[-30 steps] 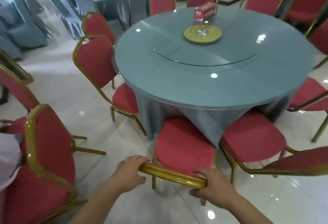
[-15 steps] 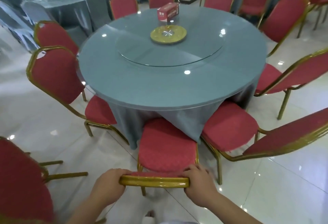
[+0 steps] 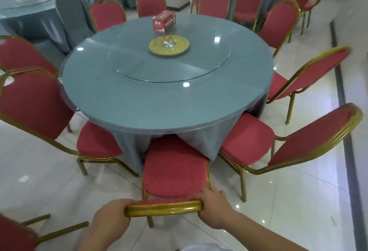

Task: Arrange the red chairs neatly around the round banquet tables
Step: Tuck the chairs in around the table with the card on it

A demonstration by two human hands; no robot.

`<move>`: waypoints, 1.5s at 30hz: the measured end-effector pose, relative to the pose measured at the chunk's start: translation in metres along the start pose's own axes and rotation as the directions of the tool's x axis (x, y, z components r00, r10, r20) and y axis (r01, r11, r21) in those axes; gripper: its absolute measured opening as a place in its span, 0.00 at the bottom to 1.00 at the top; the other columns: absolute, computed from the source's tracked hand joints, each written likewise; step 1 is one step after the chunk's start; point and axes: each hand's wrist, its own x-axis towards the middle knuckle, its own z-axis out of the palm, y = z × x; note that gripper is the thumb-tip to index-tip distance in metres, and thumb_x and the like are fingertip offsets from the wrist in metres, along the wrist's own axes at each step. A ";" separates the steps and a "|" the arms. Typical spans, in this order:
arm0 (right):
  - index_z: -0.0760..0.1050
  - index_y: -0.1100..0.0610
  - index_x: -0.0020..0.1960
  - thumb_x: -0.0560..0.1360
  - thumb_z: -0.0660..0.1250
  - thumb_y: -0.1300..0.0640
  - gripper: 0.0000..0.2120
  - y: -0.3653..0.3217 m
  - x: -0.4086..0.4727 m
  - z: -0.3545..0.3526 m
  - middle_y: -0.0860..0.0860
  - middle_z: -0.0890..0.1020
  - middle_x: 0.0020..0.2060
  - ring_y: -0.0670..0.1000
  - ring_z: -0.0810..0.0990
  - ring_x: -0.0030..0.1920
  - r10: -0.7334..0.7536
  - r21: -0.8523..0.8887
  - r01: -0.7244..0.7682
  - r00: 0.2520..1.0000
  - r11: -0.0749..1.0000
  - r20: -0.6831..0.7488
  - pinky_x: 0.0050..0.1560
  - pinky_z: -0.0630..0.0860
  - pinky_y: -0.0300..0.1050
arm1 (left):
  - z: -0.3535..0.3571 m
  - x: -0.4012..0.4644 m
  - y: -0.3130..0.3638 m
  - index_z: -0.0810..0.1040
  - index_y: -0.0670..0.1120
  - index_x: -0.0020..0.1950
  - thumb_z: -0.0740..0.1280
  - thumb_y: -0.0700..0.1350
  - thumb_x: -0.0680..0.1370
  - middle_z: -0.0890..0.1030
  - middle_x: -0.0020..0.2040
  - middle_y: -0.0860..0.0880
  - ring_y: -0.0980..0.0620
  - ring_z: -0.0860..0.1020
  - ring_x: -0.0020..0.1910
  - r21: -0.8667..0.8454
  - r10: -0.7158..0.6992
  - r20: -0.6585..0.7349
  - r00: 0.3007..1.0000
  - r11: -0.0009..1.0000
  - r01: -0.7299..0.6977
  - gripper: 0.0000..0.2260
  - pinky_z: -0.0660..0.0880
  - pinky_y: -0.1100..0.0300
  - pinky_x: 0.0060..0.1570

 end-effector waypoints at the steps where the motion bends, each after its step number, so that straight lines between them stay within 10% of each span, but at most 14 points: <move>1: 0.74 0.35 0.63 0.70 0.55 0.49 0.24 -0.001 -0.001 0.004 0.45 0.74 0.55 0.55 0.69 0.62 0.006 0.008 -0.006 1.000 1.000 0.002 0.60 0.64 0.54 | 0.003 -0.002 -0.004 0.72 0.76 0.44 0.58 0.48 0.75 0.80 0.51 0.62 0.59 0.78 0.51 -0.002 -0.001 0.005 1.000 1.000 0.001 0.18 0.73 0.63 0.52; 10: 0.79 0.36 0.50 0.67 0.60 0.53 0.17 -0.046 0.024 0.015 0.44 0.76 0.49 0.53 0.74 0.57 0.029 0.067 -0.023 0.996 0.997 -0.079 0.51 0.69 0.48 | -0.009 0.016 -0.043 0.77 0.68 0.49 0.61 0.43 0.73 0.78 0.46 0.59 0.58 0.76 0.44 -0.028 -0.012 -0.111 0.994 1.000 0.009 0.18 0.73 0.60 0.40; 25: 0.79 0.45 0.56 0.70 0.70 0.51 0.14 -0.064 0.064 0.013 0.48 0.81 0.51 0.53 0.79 0.52 0.046 0.108 -0.024 0.976 0.994 -0.213 0.51 0.76 0.48 | -0.041 0.064 -0.062 0.78 0.62 0.50 0.64 0.41 0.74 0.79 0.47 0.57 0.54 0.75 0.45 -0.050 0.121 -0.163 0.979 0.990 -0.131 0.15 0.69 0.58 0.39; 32: 0.59 0.41 0.77 0.69 0.69 0.48 0.38 -0.036 0.008 0.025 0.43 0.65 0.74 0.44 0.63 0.73 0.041 0.246 0.015 0.974 0.969 -0.222 0.73 0.62 0.44 | -0.030 0.063 -0.062 0.76 0.59 0.64 0.73 0.47 0.66 0.78 0.58 0.55 0.47 0.75 0.60 -0.270 0.195 -0.164 0.967 0.934 -0.234 0.26 0.73 0.44 0.60; 39: 0.64 0.42 0.74 0.76 0.68 0.49 0.28 0.021 -0.059 0.025 0.40 0.67 0.72 0.42 0.66 0.70 0.229 0.492 -0.120 0.959 0.862 -0.169 0.65 0.61 0.37 | -0.017 -0.018 0.054 0.80 0.59 0.59 0.64 0.43 0.68 0.77 0.61 0.63 0.61 0.71 0.66 -0.391 0.463 -0.321 0.826 0.730 -0.561 0.22 0.59 0.53 0.74; 45: 0.70 0.43 0.70 0.77 0.67 0.47 0.22 0.100 -0.112 -0.006 0.42 0.71 0.70 0.42 0.68 0.66 0.311 0.564 -0.130 0.920 0.815 -0.238 0.64 0.64 0.39 | 0.042 -0.039 0.176 0.75 0.63 0.64 0.68 0.40 0.73 0.73 0.67 0.61 0.63 0.69 0.68 -0.509 0.589 0.084 0.804 0.719 -0.473 0.24 0.66 0.62 0.69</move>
